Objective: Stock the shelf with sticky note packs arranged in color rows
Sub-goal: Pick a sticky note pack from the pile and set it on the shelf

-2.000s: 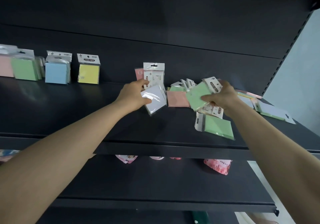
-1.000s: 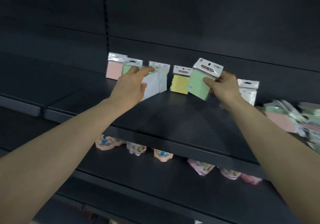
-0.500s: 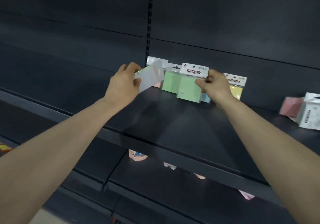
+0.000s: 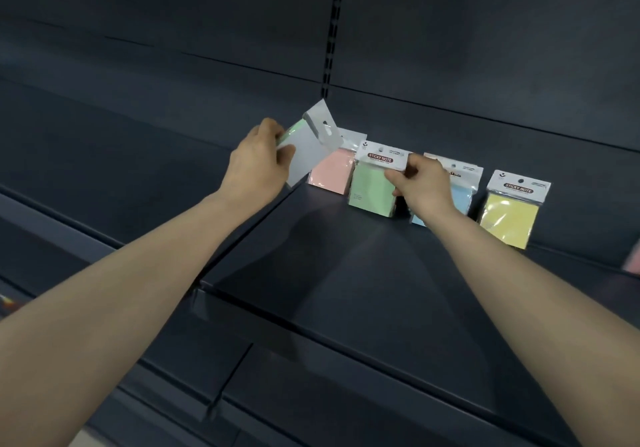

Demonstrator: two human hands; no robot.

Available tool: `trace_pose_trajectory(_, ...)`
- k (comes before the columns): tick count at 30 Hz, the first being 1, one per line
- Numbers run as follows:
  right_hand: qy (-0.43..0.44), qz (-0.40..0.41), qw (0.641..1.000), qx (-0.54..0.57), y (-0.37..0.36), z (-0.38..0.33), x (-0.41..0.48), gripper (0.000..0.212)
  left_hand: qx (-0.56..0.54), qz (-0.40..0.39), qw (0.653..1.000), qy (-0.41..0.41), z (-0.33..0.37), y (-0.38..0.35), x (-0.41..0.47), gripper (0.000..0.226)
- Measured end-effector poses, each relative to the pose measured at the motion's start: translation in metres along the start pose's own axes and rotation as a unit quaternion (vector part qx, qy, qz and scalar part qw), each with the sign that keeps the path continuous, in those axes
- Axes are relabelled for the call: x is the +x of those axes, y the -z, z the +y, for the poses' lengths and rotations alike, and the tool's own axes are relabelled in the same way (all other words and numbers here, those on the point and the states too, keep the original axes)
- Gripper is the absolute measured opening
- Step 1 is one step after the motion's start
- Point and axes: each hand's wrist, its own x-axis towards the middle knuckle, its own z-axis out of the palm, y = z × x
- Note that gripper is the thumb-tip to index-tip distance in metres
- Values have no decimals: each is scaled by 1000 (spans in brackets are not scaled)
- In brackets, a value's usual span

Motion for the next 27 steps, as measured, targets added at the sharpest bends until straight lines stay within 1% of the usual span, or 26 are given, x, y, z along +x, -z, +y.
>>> trace_pose_trajectory(4,27,61,994,-85,-7,5,4,18,-10,-10,1000,-16,-7,-4,10,16)
trace_pose_trajectory(6,39,86,990,-107,-11,5,4,23,-15,-21,999,-26,-12,-6,14,15)
trace_pose_trajectory(10,55,120,982,-134,-17,1,2,47,-28,-35,998,-45,-18,-6,19,13)
trace_pose_trajectory(12,63,131,978,-152,-20,0,1,52,-29,-37,997,-58,-21,-6,21,14)
trace_pose_trajectory(14,77,129,974,-169,-21,0,-1,45,-32,-37,997,-64,-24,-6,22,16)
trace_pose_trajectory(17,93,142,967,-190,-17,2,0,23,-44,-36,996,-72,-27,-7,25,14)
trace_pose_trajectory(19,102,159,959,-211,-11,1,1,12,-52,-26,995,-86,-28,-8,27,14)
trace_pose_trajectory(21,93,166,955,-228,-2,-5,2,12,-58,-15,994,-96,-29,-9,29,13)
trace_pose_trajectory(23,69,168,960,-214,6,-17,0,14,-61,1,991,-123,-27,-9,31,13)
trace_pose_trajectory(24,48,161,966,-196,9,-25,-2,19,-57,16,987,-152,-25,-9,31,13)
trace_pose_trajectory(25,19,145,975,-166,11,-34,-4,29,-50,31,980,-188,-23,-9,31,12)
trace_pose_trajectory(27,-51,89,992,-73,12,-55,-8,50,-29,49,965,-256,-16,-8,31,11)
